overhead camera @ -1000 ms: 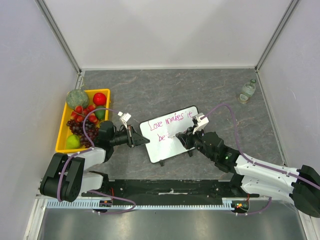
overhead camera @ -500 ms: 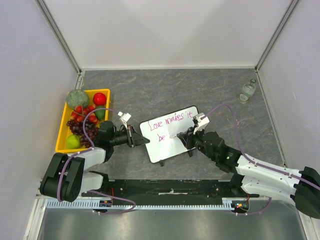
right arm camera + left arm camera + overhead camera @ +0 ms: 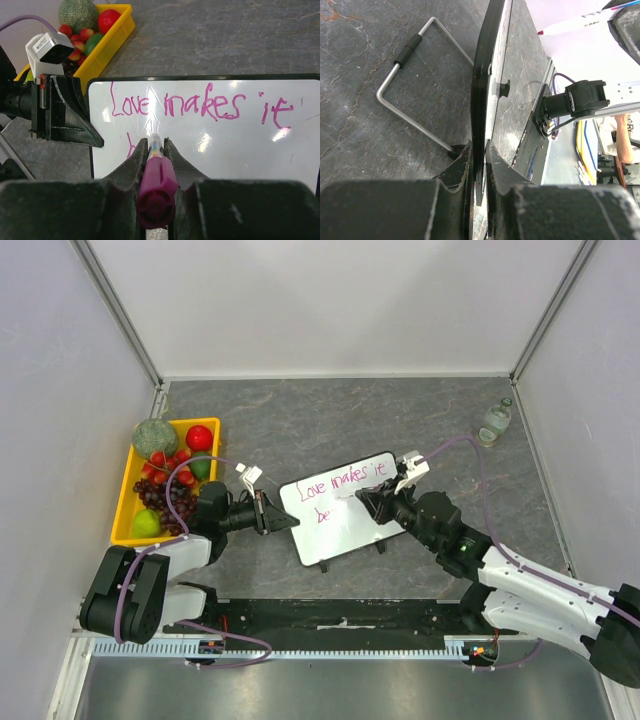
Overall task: Write a sentence on the whiteboard
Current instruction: Write on the whiteboard with the whiteboard.
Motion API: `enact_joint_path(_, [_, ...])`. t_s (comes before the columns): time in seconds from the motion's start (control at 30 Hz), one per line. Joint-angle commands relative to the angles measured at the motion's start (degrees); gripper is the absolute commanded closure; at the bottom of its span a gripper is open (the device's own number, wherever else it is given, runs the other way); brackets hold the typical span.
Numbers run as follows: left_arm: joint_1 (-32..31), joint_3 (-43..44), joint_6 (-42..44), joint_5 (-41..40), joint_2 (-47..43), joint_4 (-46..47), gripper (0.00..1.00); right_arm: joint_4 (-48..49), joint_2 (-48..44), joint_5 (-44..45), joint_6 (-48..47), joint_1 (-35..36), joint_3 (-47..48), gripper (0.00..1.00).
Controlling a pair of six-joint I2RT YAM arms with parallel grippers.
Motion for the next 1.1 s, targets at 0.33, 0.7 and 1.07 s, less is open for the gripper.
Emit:
enact_joint_path(0.33, [-0.1, 1.0, 1.6, -0.5, 0.3, 1.1, 0.98, -0.5, -2.8, -3.1, 0.3, -3.0, -1.6, 1.0])
enact_joint_path(0.7, [-0.1, 1.0, 1.6, -0.6, 0.4, 1.1, 0.98, 1.2, -2.0, -4.2, 1.7, -3.0, -4.7, 1.0])
enact_joint_path(1.07, [-0.2, 1.0, 1.5, -0.5, 0.3, 1.0, 0.98, 3.4, -1.3, -4.3, 2.3, -3.0, -4.4, 1.0])
